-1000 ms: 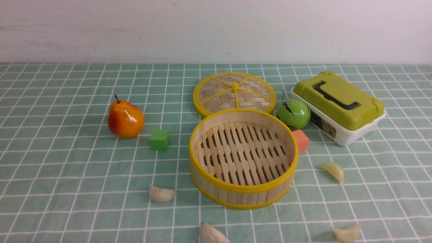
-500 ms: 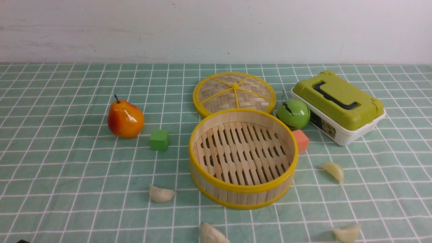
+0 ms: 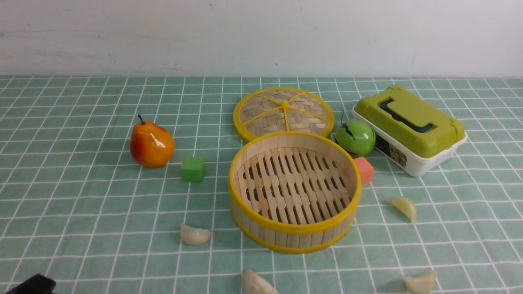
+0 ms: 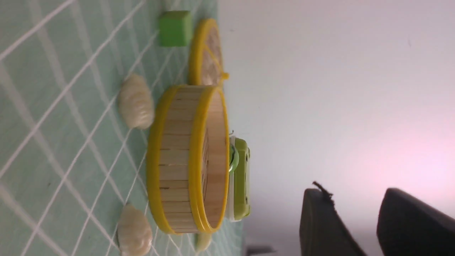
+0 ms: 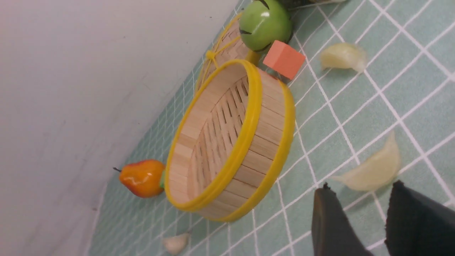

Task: Put the dumplings into the steamer on the table with the blue tablecloth.
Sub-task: 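Reach for and grasp a dumpling on the table with the left gripper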

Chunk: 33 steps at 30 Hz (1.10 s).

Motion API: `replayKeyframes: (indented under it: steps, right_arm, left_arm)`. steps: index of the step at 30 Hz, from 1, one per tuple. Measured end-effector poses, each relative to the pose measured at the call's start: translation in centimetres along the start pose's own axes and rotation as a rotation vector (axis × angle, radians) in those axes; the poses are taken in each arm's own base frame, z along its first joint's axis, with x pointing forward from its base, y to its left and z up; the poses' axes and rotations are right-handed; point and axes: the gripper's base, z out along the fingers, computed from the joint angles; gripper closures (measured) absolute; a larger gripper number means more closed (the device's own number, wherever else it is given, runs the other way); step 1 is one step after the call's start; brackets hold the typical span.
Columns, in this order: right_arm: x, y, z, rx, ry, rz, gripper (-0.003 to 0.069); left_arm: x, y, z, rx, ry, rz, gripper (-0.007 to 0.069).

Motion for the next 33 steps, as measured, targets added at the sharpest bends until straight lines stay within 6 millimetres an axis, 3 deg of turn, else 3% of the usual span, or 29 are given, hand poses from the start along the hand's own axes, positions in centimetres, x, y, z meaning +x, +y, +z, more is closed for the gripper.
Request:
replayKeyframes:
  steps: [1, 2, 3, 4, 5, 6, 8, 10, 11, 13, 15, 16, 19, 25, 27, 31, 33]
  right_arm:
    - [-0.3, 0.5, -0.2, -0.013, -0.009, -0.075, 0.0419]
    - [-0.4, 0.6, -0.2, -0.016, -0.012, -0.089, 0.0419]
    - [-1.2, 1.8, -0.7, -0.044, -0.045, -0.225, 0.0438]
    - [-1.8, 2.6, -0.9, -0.051, -0.061, -0.295, 0.0468]
    - [-1.9, 2.7, -1.0, -0.053, -0.064, -0.305, 0.0468]
    - [-2.9, 3.9, -1.1, -0.044, -0.069, -0.388, 0.0529]
    - [-4.0, 5.1, -0.8, -0.017, -0.048, -0.456, 0.0606]
    - [-5.5, 6.7, 0.0, 0.024, 0.017, -0.543, 0.0669]
    - [-5.5, 6.6, 0.2, 0.035, 0.028, -0.544, 0.0669]
    - [-7.4, 8.6, 2.0, 0.092, 0.204, -0.658, 0.0679]
    - [-8.0, 9.2, 3.4, 0.115, 0.335, -0.694, 0.0678]
    - [-8.1, 9.5, 3.5, 0.11, 0.355, -0.705, 0.0678]
    - [-7.9, 10.7, 5.8, 0.075, 0.563, -0.747, 0.0678]
    - [-6.0, 11.2, 7.4, -0.007, 0.738, -0.849, 0.0676]
    - [-5.7, 11.3, 7.5, -0.022, 0.766, -0.88, 0.0674]
    - [-5.6, 11.3, 7.5, -0.024, 0.769, -0.886, 0.0674]
    - [-5.6, 11.3, 7.5, -0.025, 0.768, -0.883, 0.0674]
  left_arm:
    - [0.0, -1.2, -0.3, 0.025, 0.012, 0.112, 0.04]
    - [0.1, -1.5, -0.4, 0.031, 0.015, 0.115, 0.0403]
    - [0.2, -3.7, -1.0, 0.055, 0.043, 0.309, 0.0444]
    - [0.2, -4.7, -1.0, 0.025, 0.079, 0.416, 0.048]
    - [0.1, -5.0, -1.0, 0.026, 0.078, 0.417, 0.0487]
    - [-0.1, -6.6, -0.7, -0.045, 0.138, 0.541, 0.056]
    - [-0.7, -7.9, 0.0, -0.147, 0.211, 0.65, 0.0627]
    - [-1.7, -9.6, 1.0, -0.292, 0.304, 0.771, 0.0638]
    - [-1.9, -9.6, 1.3, -0.314, 0.319, 0.776, 0.0638]
    - [-3.2, -11.1, 2.6, -0.455, 0.413, 0.899, 0.0638]
    - [-3.8, -11.6, 3.9, -0.529, 0.488, 0.98, 0.0638]
    - [-3.9, -11.7, 3.8, -0.53, 0.491, 0.993, 0.0638]
    - [-3.9, -11.6, 6.4, -0.662, 0.648, 1.099, 0.0638]
    - [-2.4, -10.0, 11.6, -0.832, 0.798, 1.129, 0.062]
    - [-1.4, -8.6, 14.6, -0.893, 0.878, 1.111, 0.0556]
    - [-0.3, -7.1, 17.9, -0.939, 0.956, 1.069, 0.0431]
    - [0.4, -6.4, 20.0, -0.943, 0.989, 1.054, 0.0324]
